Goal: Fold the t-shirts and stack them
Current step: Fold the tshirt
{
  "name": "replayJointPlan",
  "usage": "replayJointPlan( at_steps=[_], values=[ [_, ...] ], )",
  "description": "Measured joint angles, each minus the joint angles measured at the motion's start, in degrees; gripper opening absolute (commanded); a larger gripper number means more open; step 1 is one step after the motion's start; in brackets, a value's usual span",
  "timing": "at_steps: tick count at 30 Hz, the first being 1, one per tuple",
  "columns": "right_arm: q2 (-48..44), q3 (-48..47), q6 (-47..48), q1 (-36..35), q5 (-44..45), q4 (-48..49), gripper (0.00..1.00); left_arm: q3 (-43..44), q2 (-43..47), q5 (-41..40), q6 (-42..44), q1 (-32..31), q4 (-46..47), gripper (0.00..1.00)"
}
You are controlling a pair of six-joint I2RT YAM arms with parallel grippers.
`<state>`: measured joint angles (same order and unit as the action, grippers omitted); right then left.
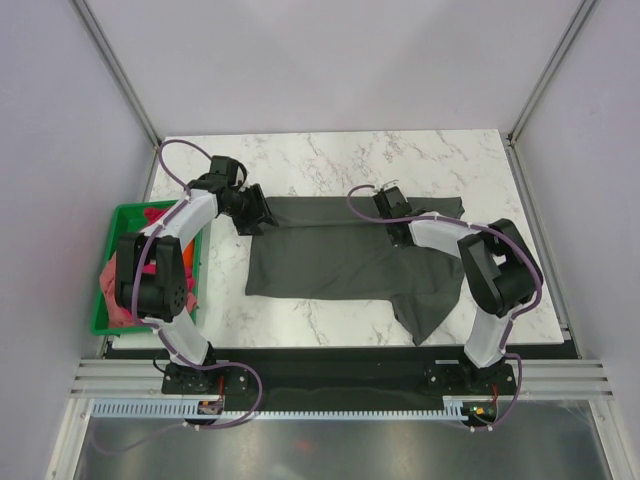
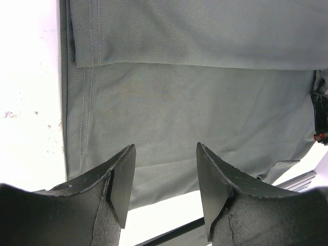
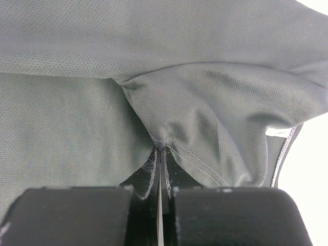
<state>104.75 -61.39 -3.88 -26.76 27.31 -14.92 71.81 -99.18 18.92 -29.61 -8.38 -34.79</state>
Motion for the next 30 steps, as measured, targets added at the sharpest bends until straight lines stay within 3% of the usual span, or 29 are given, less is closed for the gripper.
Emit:
replayJointPlan(
  at_steps=[18,23,30],
  values=[
    [-0.7,-6.7,-5.4,-3.8,-1.1,-15.2,0.00,0.0,0.0,-0.4,0.0,0.0,0.0,0.59],
    [1.9,-9.0,-7.8,-3.7,-1.8,-17.2,0.25,0.0,-0.3,-1.1,0.1,0.0,0.0,0.59],
    [0.5,-13.2,-11.4,-0.1,-5.3,-19.8,0.40,6.0,-6.2,-2.4,0.1,0.0,-0.5,0.59]
  ],
)
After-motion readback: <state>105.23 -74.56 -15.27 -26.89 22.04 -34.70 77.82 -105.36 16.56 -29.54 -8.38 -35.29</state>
